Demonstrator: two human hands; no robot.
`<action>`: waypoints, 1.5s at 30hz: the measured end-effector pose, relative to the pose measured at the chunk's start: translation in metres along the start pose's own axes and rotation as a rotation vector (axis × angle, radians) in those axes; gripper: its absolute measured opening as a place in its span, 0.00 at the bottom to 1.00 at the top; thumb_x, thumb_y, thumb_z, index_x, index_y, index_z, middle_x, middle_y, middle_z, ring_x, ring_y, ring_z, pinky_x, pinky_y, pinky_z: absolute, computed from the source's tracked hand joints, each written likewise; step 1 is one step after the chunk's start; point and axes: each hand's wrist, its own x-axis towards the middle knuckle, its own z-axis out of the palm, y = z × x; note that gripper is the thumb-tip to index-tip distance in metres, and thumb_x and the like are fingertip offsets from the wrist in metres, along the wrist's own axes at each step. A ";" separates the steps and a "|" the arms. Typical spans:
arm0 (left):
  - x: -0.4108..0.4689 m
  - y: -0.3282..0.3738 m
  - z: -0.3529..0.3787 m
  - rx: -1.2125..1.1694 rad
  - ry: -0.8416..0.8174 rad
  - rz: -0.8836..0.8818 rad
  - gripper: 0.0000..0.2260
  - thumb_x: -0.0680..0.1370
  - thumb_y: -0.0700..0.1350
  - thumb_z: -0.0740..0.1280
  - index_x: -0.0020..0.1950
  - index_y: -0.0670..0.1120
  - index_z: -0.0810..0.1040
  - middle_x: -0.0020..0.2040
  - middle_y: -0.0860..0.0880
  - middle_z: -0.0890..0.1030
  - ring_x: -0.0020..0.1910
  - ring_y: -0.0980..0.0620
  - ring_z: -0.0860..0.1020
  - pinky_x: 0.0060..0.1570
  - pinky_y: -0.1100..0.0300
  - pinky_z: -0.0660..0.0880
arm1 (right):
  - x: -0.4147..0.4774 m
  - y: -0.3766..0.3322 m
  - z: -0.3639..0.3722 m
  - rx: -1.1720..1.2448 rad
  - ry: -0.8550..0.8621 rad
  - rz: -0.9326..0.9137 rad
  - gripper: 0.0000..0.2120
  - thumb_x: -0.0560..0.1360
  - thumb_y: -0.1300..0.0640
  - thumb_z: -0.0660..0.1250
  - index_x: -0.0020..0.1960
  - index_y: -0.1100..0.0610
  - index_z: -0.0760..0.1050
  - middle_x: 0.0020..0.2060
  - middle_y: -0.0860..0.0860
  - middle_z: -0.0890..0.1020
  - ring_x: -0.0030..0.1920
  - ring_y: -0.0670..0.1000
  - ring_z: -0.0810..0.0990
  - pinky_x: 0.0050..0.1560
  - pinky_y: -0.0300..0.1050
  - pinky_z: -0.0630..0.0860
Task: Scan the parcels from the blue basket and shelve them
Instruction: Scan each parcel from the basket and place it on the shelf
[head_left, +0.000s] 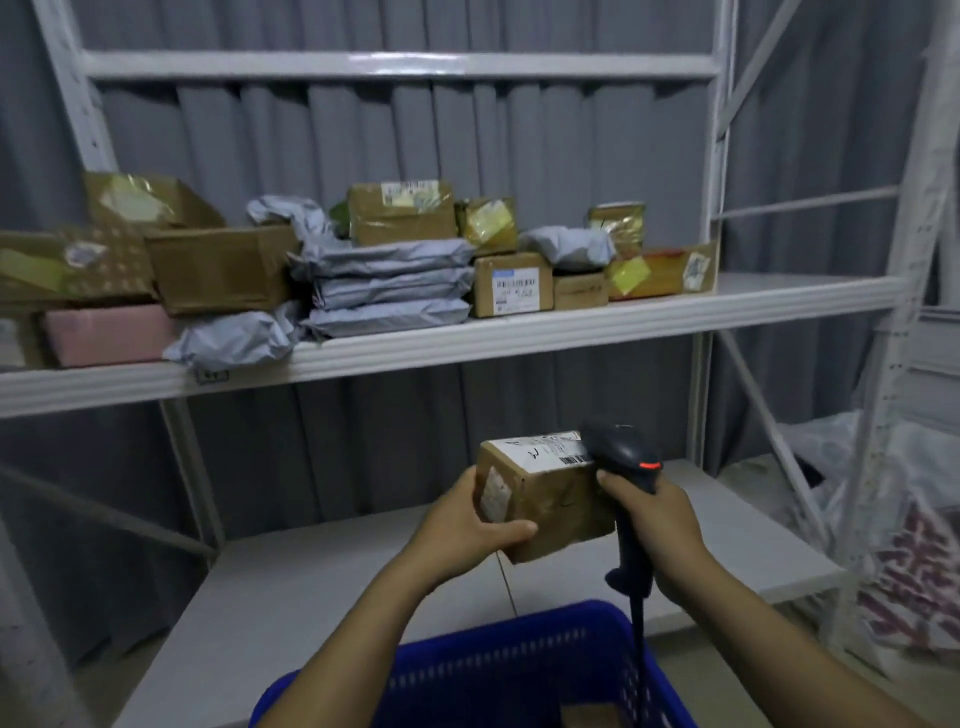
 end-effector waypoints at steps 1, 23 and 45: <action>0.005 0.013 -0.004 0.050 0.049 0.051 0.32 0.68 0.54 0.77 0.68 0.56 0.66 0.63 0.57 0.74 0.55 0.60 0.74 0.46 0.68 0.74 | 0.004 -0.013 -0.003 0.002 0.000 -0.012 0.07 0.74 0.53 0.71 0.51 0.52 0.78 0.45 0.53 0.82 0.48 0.53 0.80 0.49 0.50 0.75; 0.226 0.209 0.042 0.816 0.292 0.882 0.41 0.73 0.54 0.71 0.73 0.70 0.44 0.70 0.44 0.61 0.64 0.43 0.70 0.55 0.49 0.77 | 0.134 -0.111 -0.157 -0.011 0.313 -0.180 0.08 0.73 0.57 0.71 0.39 0.61 0.77 0.27 0.57 0.77 0.27 0.55 0.76 0.33 0.46 0.72; 0.332 0.223 0.076 0.583 0.175 0.803 0.25 0.70 0.50 0.75 0.58 0.53 0.63 0.62 0.50 0.69 0.60 0.48 0.70 0.52 0.56 0.76 | 0.236 -0.119 -0.166 0.023 0.211 -0.247 0.07 0.73 0.58 0.72 0.42 0.61 0.78 0.24 0.55 0.77 0.23 0.51 0.75 0.29 0.42 0.72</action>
